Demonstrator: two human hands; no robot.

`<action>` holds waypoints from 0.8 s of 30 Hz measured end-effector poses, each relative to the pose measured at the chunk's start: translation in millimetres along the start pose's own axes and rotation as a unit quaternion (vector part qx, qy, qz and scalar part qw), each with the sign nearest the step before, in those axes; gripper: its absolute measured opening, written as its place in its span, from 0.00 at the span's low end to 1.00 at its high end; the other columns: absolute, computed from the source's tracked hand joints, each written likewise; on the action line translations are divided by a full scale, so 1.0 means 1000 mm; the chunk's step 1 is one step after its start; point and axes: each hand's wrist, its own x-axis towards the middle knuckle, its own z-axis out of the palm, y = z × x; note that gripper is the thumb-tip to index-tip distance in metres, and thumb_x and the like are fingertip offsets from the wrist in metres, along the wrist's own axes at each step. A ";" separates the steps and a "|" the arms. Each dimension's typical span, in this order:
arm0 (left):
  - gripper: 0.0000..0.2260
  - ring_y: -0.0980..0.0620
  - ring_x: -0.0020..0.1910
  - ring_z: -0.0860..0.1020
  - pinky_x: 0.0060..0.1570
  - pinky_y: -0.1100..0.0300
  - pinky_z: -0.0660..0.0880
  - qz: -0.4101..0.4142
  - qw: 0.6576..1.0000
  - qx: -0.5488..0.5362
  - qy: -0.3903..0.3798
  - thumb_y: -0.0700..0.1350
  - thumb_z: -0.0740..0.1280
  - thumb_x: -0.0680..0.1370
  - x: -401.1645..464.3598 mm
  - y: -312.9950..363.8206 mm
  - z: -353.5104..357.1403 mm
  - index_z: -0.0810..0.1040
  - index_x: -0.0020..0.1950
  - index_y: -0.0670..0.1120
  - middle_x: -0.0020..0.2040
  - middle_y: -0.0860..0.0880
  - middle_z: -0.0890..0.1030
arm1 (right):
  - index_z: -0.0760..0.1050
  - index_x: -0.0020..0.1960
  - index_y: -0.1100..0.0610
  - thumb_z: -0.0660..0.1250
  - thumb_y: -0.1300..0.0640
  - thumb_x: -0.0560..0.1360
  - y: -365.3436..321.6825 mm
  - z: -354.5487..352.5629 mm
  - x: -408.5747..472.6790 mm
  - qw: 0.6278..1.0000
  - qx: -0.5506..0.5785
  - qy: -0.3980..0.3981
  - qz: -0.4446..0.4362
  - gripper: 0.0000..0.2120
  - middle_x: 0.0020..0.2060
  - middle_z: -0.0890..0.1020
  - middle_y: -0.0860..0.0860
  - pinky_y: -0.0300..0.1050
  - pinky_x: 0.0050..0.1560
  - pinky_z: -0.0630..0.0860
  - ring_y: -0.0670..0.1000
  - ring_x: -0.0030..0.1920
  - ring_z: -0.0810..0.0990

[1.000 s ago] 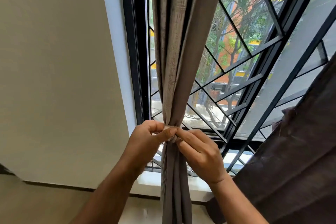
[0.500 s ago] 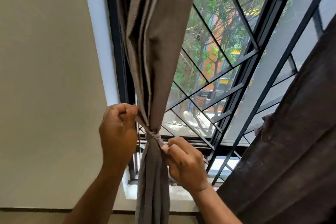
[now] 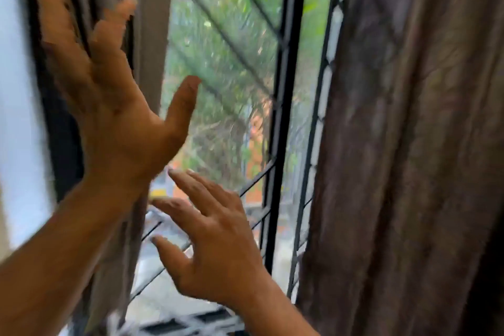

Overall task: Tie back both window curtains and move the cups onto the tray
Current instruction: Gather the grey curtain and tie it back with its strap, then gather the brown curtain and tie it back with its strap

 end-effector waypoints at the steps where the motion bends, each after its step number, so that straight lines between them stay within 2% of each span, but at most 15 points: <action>1: 0.34 0.28 0.83 0.66 0.83 0.41 0.62 0.006 1.000 0.025 -0.008 0.69 0.63 0.83 0.020 0.001 0.010 0.57 0.84 0.56 0.83 0.29 0.65 | 0.78 0.73 0.44 0.71 0.43 0.79 0.008 -0.009 0.018 0.999 -0.041 0.024 0.015 0.23 0.82 0.72 0.47 0.55 0.78 0.67 0.52 0.84 0.65; 3: 0.30 0.25 0.80 0.68 0.81 0.34 0.65 0.024 0.999 0.041 -0.018 0.66 0.62 0.82 0.060 0.023 0.036 0.55 0.82 0.62 0.83 0.30 0.67 | 0.77 0.73 0.44 0.68 0.43 0.79 0.033 -0.043 0.044 0.992 -0.114 0.051 0.030 0.23 0.80 0.73 0.48 0.63 0.76 0.68 0.55 0.85 0.65; 5: 0.31 0.24 0.81 0.65 0.81 0.26 0.61 0.036 0.999 0.034 -0.021 0.61 0.65 0.79 0.098 0.066 0.071 0.61 0.81 0.60 0.84 0.30 0.65 | 0.77 0.71 0.45 0.68 0.43 0.77 0.075 -0.092 0.069 0.974 -0.204 0.090 0.047 0.23 0.80 0.72 0.50 0.73 0.76 0.65 0.59 0.87 0.60; 7: 0.33 0.26 0.85 0.59 0.83 0.28 0.57 0.073 0.997 0.000 -0.027 0.56 0.69 0.76 0.137 0.122 0.107 0.70 0.81 0.50 0.86 0.31 0.59 | 0.79 0.67 0.46 0.69 0.43 0.74 0.117 -0.150 0.101 0.951 -0.282 0.116 0.053 0.23 0.83 0.70 0.53 0.80 0.77 0.59 0.61 0.89 0.53; 10: 0.36 0.29 0.86 0.60 0.84 0.37 0.58 0.101 0.990 -0.079 -0.061 0.56 0.70 0.77 0.199 0.202 0.149 0.70 0.83 0.45 0.87 0.32 0.58 | 0.81 0.63 0.46 0.71 0.44 0.71 0.160 -0.227 0.146 0.918 -0.359 0.157 0.054 0.20 0.85 0.67 0.54 0.84 0.76 0.55 0.65 0.89 0.49; 12: 0.38 0.32 0.85 0.62 0.84 0.40 0.62 0.086 0.985 -0.112 -0.102 0.60 0.71 0.80 0.236 0.250 0.172 0.63 0.87 0.49 0.87 0.34 0.59 | 0.82 0.64 0.45 0.72 0.43 0.72 0.179 -0.269 0.172 0.920 -0.355 0.151 0.065 0.21 0.85 0.65 0.53 0.84 0.76 0.54 0.65 0.89 0.46; 15: 0.44 0.32 0.85 0.65 0.81 0.40 0.66 0.055 0.979 -0.114 -0.161 0.64 0.71 0.80 0.278 0.303 0.200 0.51 0.90 0.57 0.89 0.36 0.54 | 0.81 0.67 0.41 0.69 0.40 0.77 0.198 -0.320 0.203 0.951 -0.283 0.095 0.077 0.20 0.84 0.66 0.49 0.81 0.78 0.55 0.61 0.89 0.45; 16: 0.45 0.30 0.84 0.66 0.80 0.39 0.67 0.052 0.978 -0.095 -0.179 0.64 0.72 0.80 0.286 0.315 0.209 0.49 0.90 0.59 0.89 0.36 0.52 | 0.82 0.66 0.41 0.68 0.40 0.78 0.203 -0.336 0.211 0.963 -0.247 0.083 0.063 0.18 0.82 0.71 0.47 0.79 0.78 0.57 0.60 0.88 0.50; 18: 0.48 0.26 0.82 0.66 0.79 0.37 0.68 0.051 0.976 -0.054 -0.206 0.63 0.74 0.79 0.298 0.329 0.223 0.47 0.90 0.61 0.89 0.35 0.48 | 0.85 0.62 0.42 0.66 0.45 0.80 0.213 -0.367 0.222 0.976 -0.190 0.103 0.002 0.14 0.71 0.82 0.43 0.71 0.75 0.68 0.55 0.82 0.68; 19: 0.49 0.25 0.82 0.66 0.79 0.37 0.68 0.046 0.974 -0.042 -0.218 0.62 0.75 0.79 0.302 0.333 0.229 0.46 0.90 0.61 0.90 0.34 0.46 | 0.87 0.59 0.43 0.66 0.48 0.80 0.220 -0.383 0.224 0.975 -0.171 0.141 -0.028 0.13 0.65 0.86 0.42 0.67 0.71 0.73 0.52 0.76 0.75; 21: 0.50 0.23 0.81 0.67 0.78 0.38 0.70 0.037 0.974 -0.023 -0.222 0.56 0.76 0.79 0.312 0.338 0.239 0.44 0.90 0.62 0.89 0.33 0.44 | 0.87 0.57 0.46 0.67 0.53 0.78 0.237 -0.410 0.228 0.951 -0.170 0.250 -0.058 0.12 0.60 0.88 0.44 0.63 0.65 0.78 0.50 0.68 0.81; 23: 0.51 0.23 0.79 0.69 0.76 0.39 0.72 0.027 0.977 -0.007 -0.210 0.49 0.74 0.79 0.320 0.340 0.248 0.41 0.90 0.62 0.89 0.32 0.43 | 0.82 0.67 0.47 0.70 0.52 0.77 0.257 -0.433 0.238 0.908 -0.247 0.337 -0.007 0.18 0.73 0.81 0.50 0.66 0.71 0.75 0.54 0.77 0.74; 24: 0.51 0.23 0.79 0.69 0.76 0.39 0.72 0.021 0.979 -0.002 -0.203 0.47 0.73 0.80 0.324 0.341 0.253 0.40 0.90 0.62 0.89 0.32 0.42 | 0.75 0.75 0.46 0.72 0.49 0.77 0.267 -0.443 0.247 0.892 -0.282 0.346 0.069 0.26 0.81 0.72 0.53 0.69 0.75 0.70 0.58 0.83 0.66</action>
